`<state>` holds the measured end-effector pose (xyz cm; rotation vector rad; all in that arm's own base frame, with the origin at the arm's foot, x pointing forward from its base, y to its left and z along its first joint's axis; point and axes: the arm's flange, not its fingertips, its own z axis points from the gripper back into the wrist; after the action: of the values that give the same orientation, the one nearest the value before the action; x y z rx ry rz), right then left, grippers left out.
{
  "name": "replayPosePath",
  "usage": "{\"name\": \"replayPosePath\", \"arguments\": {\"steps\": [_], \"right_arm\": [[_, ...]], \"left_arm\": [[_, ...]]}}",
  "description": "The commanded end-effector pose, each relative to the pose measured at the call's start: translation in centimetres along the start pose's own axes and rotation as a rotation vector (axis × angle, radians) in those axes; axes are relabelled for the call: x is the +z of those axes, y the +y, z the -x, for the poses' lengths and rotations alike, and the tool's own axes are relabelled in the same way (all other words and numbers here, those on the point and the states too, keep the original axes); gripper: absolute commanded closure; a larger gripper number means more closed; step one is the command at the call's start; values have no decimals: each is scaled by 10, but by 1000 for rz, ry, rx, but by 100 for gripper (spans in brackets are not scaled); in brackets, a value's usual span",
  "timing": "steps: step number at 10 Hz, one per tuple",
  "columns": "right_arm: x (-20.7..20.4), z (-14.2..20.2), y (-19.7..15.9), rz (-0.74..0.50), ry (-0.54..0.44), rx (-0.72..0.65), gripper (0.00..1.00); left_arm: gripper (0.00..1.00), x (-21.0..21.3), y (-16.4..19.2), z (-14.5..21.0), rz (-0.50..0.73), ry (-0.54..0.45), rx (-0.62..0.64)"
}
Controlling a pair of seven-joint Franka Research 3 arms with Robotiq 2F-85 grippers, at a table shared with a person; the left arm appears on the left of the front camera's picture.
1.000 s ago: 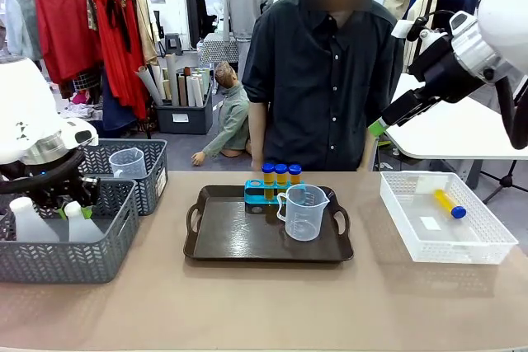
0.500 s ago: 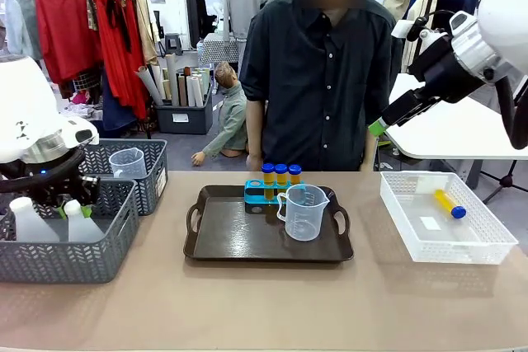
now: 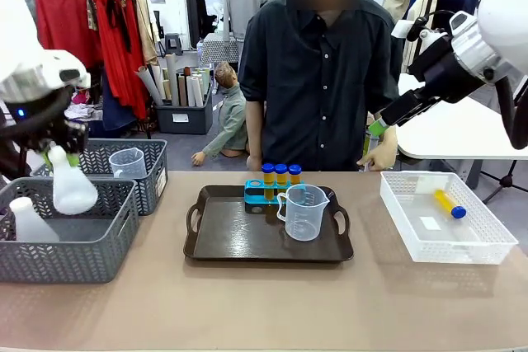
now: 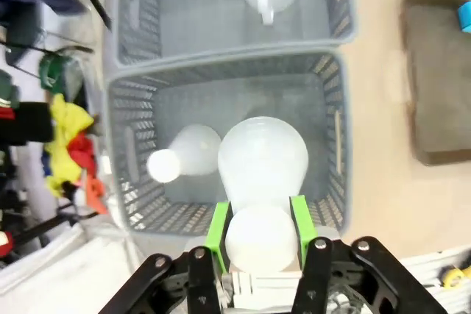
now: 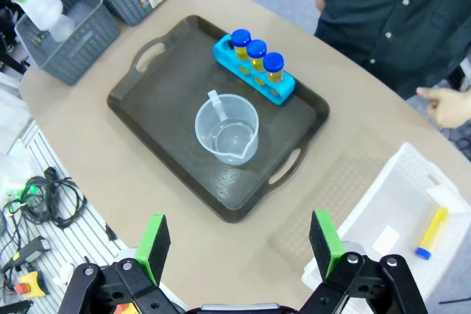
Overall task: Prepare the laboratory tools.
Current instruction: Pick up one Small flask and place it on the Handle tray.
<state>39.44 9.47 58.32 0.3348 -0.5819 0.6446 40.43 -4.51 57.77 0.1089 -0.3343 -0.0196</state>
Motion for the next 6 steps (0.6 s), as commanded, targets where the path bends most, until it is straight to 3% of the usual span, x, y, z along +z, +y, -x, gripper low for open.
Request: {"name": "replayPosePath", "arguments": {"steps": [1, 6], "right_arm": [[1, 0, 0, -9, -5, -2, 0], [1, 0, 0, -9, -5, -2, 0]], "left_arm": [[100, 47, -7, -13, -31, -73, -61], [100, 145, -52, -37, -6, -241, -251]]}}
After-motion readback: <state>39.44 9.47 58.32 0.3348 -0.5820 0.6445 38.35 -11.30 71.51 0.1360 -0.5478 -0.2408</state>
